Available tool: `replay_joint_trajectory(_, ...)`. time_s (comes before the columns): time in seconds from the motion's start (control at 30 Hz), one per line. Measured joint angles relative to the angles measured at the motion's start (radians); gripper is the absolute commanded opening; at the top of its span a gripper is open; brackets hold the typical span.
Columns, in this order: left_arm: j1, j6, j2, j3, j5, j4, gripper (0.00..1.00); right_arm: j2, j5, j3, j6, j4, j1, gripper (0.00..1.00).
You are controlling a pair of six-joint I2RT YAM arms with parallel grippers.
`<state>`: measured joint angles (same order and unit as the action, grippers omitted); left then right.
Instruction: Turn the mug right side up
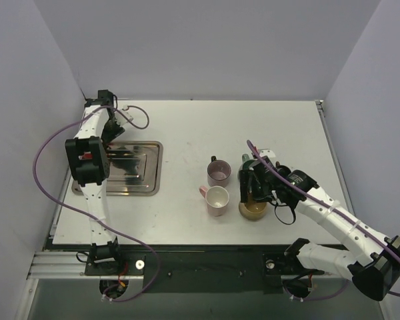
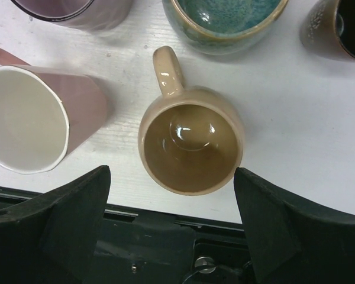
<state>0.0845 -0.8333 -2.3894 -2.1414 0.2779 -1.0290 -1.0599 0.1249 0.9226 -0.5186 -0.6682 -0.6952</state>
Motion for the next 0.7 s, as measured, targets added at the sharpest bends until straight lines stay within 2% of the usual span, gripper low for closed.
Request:
replay_joint_trajectory(0.13, 0.008, 0.002, 0.000, 0.000, -0.009, -0.028, 0.42, 0.007, 0.019, 0.002, 0.000, -0.019, 0.000, 0.80)
replay_joint_trajectory(0.2, 0.008, 0.003, 0.000, 0.000, -0.018, -0.046, 0.26, 0.011, 0.027, 0.005, 0.000, -0.028, 0.000, 0.80)
replay_joint_trajectory(0.23, 0.009, 0.001, 0.000, 0.002, -0.025, -0.056, 0.11, 0.013, 0.029, 0.007, 0.000, -0.034, 0.000, 0.80)
replay_joint_trajectory(0.27, 0.009, -0.005, 0.001, 0.010, -0.023, -0.059, 0.02, 0.015, 0.032, 0.010, 0.001, -0.037, 0.000, 0.80)
replay_joint_trajectory(0.5, 0.007, -0.010, 0.082, 0.149, -0.009, -0.043, 0.00, 0.036, 0.043, 0.025, 0.004, -0.050, 0.000, 0.80)
replay_joint_trajectory(0.7, 0.006, 0.035, 0.181, 0.177, -0.173, -0.043, 0.00, 0.045, 0.059, 0.078, 0.006, -0.072, -0.011, 0.80)
